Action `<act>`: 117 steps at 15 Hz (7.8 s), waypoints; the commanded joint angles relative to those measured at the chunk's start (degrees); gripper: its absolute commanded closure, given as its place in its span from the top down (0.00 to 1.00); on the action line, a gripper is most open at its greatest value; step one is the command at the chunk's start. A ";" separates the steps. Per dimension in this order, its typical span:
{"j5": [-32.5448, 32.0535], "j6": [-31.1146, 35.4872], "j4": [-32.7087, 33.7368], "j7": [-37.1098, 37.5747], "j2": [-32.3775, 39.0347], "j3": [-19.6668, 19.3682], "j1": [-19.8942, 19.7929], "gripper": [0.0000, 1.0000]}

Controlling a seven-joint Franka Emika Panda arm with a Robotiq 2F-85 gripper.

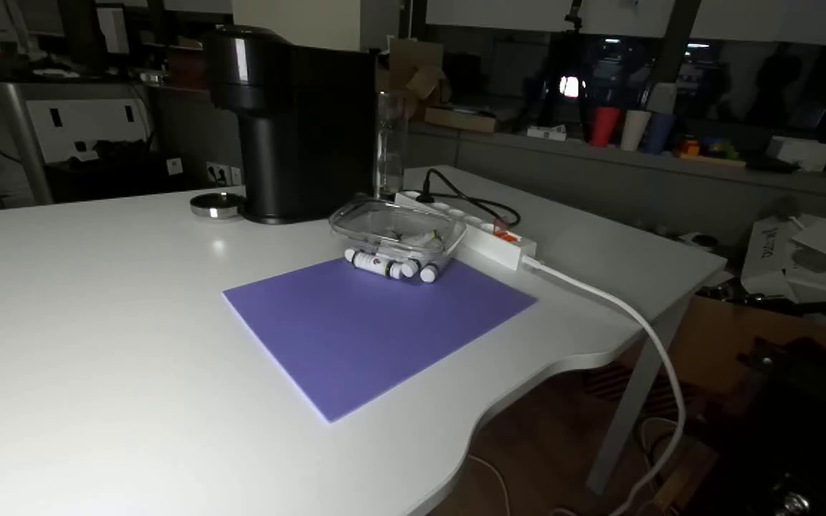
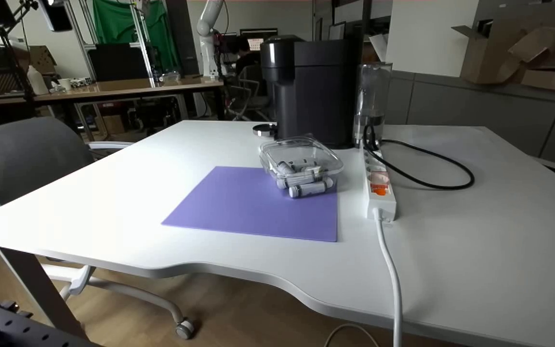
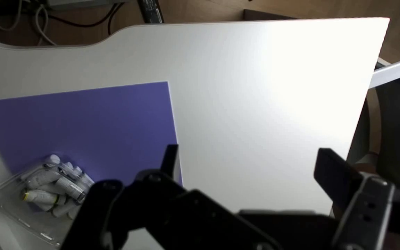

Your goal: Open the container

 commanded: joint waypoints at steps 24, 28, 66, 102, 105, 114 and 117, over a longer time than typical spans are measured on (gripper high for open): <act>-19.23 10.24 6.52 -24.41 17.95 -12.94 -11.58 1.00; -22.30 10.56 10.05 -25.67 22.06 -14.37 -14.28 1.00; -14.21 9.35 53.62 -45.22 69.97 -11.92 -23.50 1.00; -8.30 -0.61 65.74 -73.85 86.55 -6.31 -30.80 1.00; -8.05 -0.37 65.08 -74.20 86.02 -5.76 -30.79 1.00; -8.12 2.27 62.36 -75.51 82.88 -4.96 -30.17 1.00; -8.14 2.37 62.16 -75.62 82.28 -4.96 -29.88 1.00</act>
